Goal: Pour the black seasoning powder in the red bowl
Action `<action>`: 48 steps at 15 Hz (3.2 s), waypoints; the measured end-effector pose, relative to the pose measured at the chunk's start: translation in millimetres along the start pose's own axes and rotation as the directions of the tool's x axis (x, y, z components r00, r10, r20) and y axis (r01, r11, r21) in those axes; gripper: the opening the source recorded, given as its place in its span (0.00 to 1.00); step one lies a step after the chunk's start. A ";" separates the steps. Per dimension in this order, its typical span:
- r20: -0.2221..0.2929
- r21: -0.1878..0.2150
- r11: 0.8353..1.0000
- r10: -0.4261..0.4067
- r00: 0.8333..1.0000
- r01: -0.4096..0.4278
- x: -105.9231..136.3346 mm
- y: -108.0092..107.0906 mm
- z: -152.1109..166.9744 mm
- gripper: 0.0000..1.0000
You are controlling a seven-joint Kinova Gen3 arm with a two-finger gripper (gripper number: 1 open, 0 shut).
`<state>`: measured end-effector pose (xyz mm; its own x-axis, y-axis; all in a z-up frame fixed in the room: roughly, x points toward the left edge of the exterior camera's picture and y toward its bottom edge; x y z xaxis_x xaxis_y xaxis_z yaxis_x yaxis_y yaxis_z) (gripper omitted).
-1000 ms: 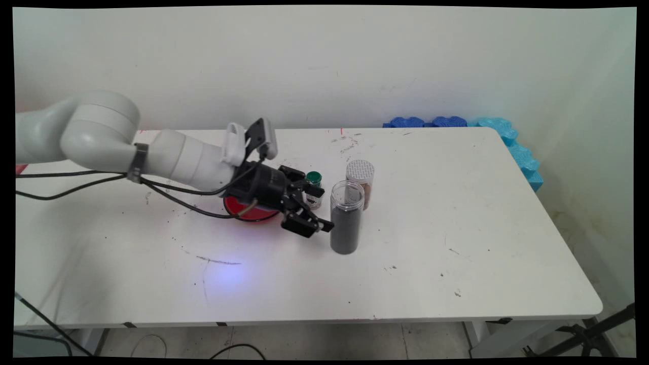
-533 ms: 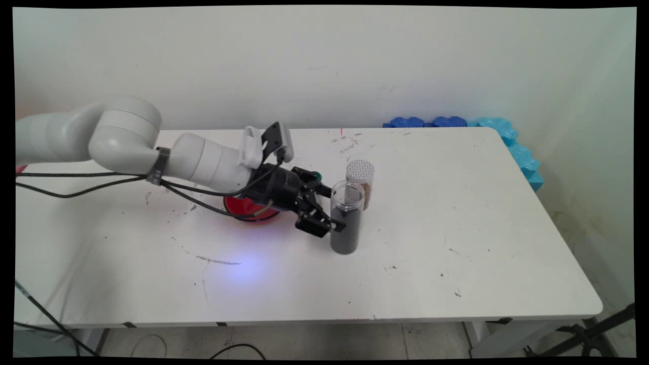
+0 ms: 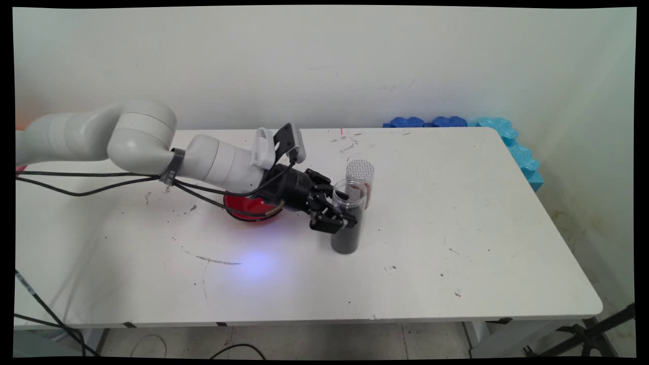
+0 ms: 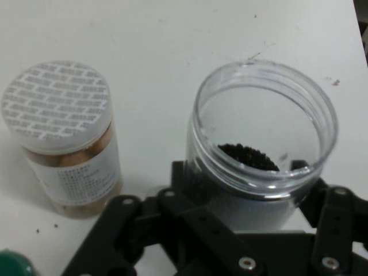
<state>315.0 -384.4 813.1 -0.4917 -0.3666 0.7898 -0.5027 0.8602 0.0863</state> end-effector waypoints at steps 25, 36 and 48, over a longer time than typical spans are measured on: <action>0.053 -0.040 0.999 -0.031 0.998 0.034 64.5 -0.6 -171.4 0.00; 0.134 -0.061 0.992 -0.099 0.986 0.108 73.4 -12.4 -253.0 0.00; 0.272 -0.028 0.954 -0.278 0.921 0.297 65.5 -34.8 -258.4 0.00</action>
<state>484.0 -346.7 1018.7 -0.5065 -0.6736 0.5382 -0.6055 0.7223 0.3341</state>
